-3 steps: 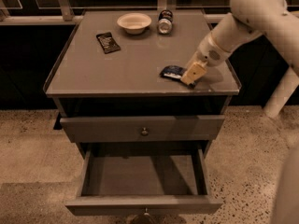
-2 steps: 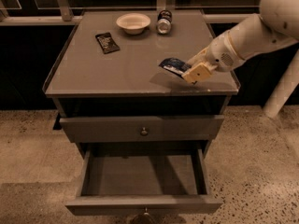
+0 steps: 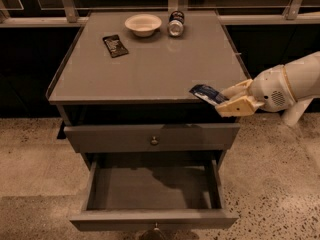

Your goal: Place rxbar blueberry into middle drawer

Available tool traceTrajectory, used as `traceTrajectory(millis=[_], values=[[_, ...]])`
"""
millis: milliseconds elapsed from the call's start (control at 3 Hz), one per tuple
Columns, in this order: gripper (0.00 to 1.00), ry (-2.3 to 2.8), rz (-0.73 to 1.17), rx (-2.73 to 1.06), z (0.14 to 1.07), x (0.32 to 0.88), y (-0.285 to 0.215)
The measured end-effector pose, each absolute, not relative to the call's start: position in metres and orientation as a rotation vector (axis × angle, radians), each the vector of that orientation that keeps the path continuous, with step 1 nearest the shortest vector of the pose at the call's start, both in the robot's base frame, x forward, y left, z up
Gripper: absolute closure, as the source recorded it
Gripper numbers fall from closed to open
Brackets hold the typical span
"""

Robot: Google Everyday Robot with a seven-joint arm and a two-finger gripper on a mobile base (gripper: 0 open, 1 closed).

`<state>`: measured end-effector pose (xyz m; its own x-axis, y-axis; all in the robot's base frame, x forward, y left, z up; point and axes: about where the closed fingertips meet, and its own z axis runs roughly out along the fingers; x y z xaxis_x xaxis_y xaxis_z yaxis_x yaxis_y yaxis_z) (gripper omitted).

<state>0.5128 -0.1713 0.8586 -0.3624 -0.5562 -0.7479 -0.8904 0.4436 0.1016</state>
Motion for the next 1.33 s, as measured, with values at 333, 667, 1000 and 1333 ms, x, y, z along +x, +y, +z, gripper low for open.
traceTrajectory(millis=[333,667,1000,1333], values=[[1.00,2.055,0.670,-1.209,0.859,0.513,-0.171],[1.00,2.069,0.632,-1.189,0.850,0.500,-0.171],[1.00,2.091,0.599,-1.061,0.827,0.473,-0.173],[1.00,2.195,0.638,-0.962,0.747,0.437,-0.168]])
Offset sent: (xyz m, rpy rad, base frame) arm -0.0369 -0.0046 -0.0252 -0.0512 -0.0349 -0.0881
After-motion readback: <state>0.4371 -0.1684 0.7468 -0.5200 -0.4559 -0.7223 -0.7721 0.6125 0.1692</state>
